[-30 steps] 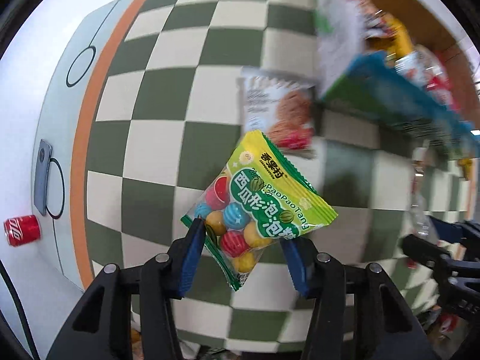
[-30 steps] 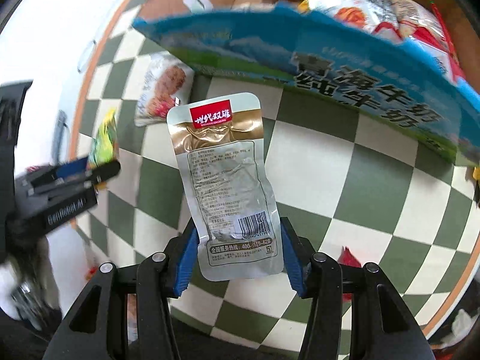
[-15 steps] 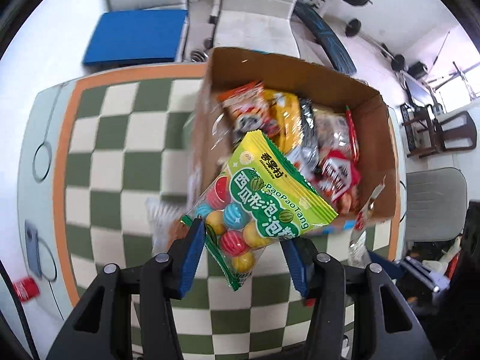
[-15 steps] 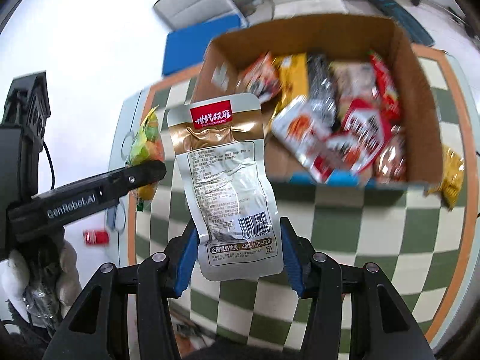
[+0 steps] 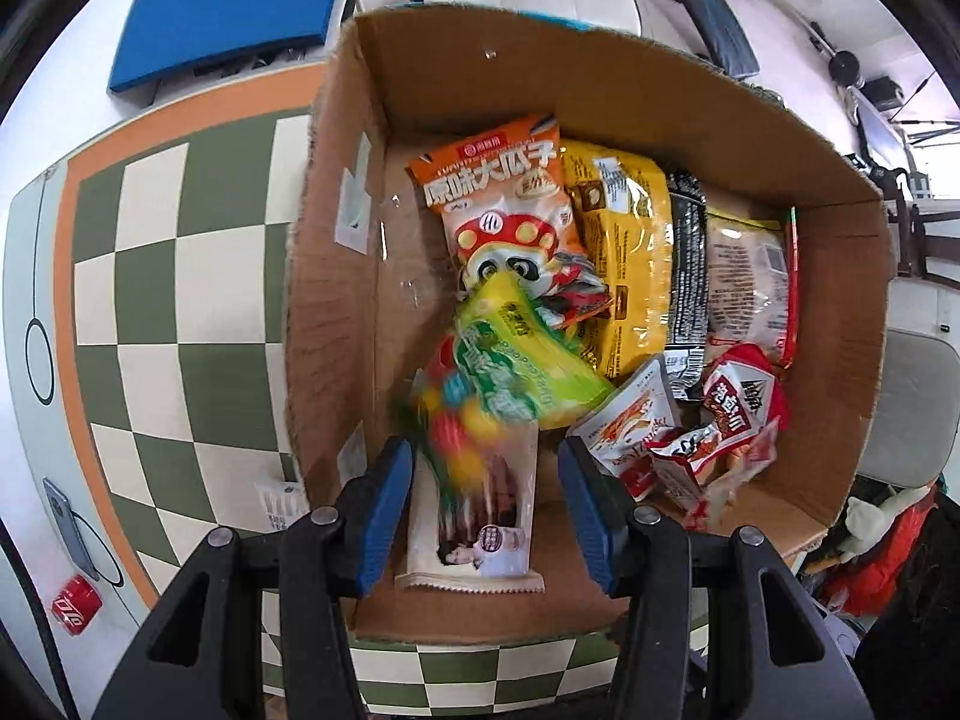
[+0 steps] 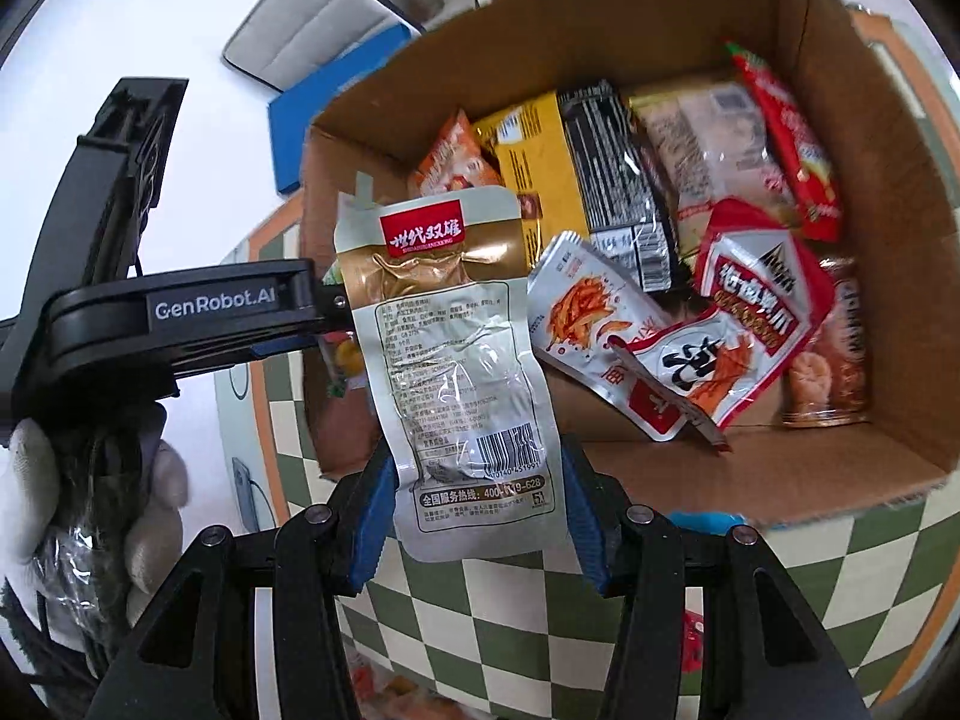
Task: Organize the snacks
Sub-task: 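Lower the gumball bag and clear pouch into the box and open both grippers, then grasp the cranberry oat cookie packet with the left gripper while the right grasps the red triangular packet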
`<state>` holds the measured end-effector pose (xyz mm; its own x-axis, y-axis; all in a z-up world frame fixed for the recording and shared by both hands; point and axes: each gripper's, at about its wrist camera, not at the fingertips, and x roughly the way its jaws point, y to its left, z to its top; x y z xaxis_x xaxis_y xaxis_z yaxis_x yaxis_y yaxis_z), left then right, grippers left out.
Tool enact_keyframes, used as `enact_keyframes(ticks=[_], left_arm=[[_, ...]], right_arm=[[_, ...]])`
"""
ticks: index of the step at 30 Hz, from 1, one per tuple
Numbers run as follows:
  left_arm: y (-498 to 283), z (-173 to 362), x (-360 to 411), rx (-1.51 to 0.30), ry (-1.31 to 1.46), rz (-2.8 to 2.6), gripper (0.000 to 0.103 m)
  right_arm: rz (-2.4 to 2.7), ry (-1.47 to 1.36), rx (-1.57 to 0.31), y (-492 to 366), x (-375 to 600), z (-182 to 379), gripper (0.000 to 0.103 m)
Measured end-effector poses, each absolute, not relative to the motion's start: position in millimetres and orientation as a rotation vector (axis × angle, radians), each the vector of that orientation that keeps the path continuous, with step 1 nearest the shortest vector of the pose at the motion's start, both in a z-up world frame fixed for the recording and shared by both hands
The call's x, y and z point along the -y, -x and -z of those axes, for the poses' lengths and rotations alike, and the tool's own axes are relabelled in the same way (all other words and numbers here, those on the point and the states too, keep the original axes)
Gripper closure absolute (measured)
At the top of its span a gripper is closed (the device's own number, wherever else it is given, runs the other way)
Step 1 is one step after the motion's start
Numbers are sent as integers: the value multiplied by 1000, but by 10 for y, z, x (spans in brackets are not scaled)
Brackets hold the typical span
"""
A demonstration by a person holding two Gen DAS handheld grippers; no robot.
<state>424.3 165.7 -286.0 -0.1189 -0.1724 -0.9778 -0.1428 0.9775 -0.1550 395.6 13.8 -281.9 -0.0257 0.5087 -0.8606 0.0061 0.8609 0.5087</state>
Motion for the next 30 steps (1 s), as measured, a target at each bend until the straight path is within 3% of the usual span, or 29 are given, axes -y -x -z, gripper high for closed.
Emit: enact_keyframes(ticks=[3,5,6,7,9,19,30], left_arm=[[-4280,2863,-1646,-1697,238,26,54],[-4293,2846,-1651,-1690,242,29,49],[-4293,2813,-1658,-1676,238,25,36],[-4296,2792,-1666,-1668,236,23,22],[-4282,2741,-1698,-1650,243,19,16],[-4117,2523,-1774,-1579,244,10,13],[-3407,2105,-1782,-1402,233,-66,13]], right_arm=[[-403,-422,-1588,-4015,-181,2946,44],[-399,-408,-1598,-4043,-209,2984,36],[-398,-401,-1601,-4048,-219,2986,25],[-392,-386,-1600,-4051,-231,2979,21],[-403,-355,-1600,-4037,-260,2949,20],[-313,-212,-1524,-4010,-230,2792,17],[-270,-160,-1409,-3801,31,2392,13]])
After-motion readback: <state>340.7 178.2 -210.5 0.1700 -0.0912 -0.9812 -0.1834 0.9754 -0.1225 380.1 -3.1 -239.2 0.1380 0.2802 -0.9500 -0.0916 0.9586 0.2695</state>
